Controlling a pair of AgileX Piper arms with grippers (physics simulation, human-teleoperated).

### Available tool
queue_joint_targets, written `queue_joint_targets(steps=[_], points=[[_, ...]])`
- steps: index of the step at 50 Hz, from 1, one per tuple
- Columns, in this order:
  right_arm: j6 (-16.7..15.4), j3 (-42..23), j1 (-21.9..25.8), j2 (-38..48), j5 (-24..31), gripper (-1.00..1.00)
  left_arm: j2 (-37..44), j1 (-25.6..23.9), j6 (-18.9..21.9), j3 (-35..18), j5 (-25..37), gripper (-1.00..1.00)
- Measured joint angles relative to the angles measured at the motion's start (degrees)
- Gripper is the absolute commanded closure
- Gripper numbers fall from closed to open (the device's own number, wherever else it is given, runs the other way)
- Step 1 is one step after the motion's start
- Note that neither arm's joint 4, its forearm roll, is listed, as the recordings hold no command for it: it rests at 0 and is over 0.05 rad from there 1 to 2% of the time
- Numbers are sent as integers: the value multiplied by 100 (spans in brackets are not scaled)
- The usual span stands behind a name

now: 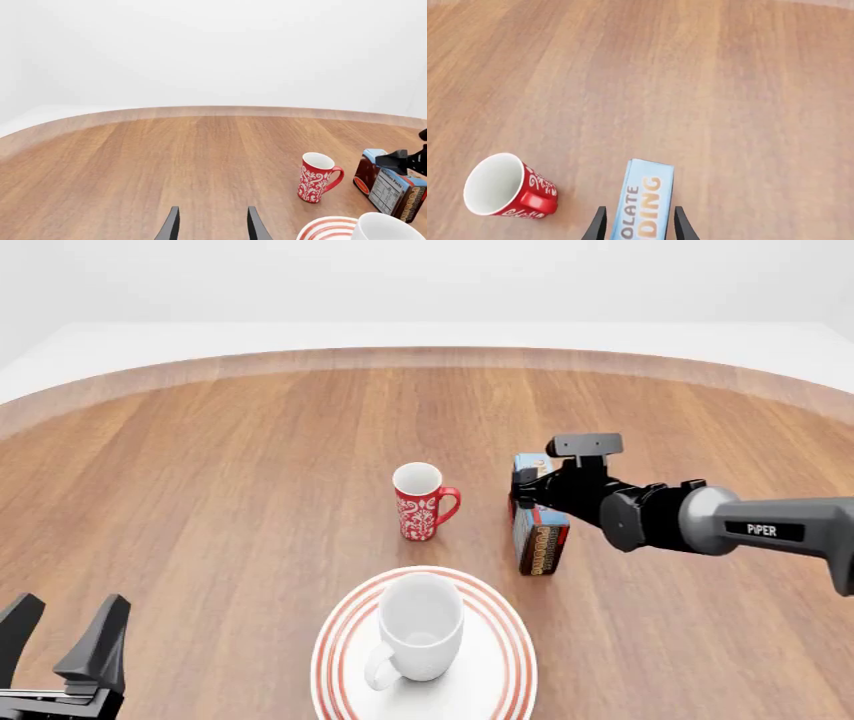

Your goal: Pick up the white mug and put it on the plate, and put the chocolate pudding to the right of the plate.

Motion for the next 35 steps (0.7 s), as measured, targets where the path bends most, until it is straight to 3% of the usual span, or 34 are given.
queue_joint_targets(steps=[35], points=[[150,-80,33,166,-44,-100,-15,4,-5,0,12,-100]])
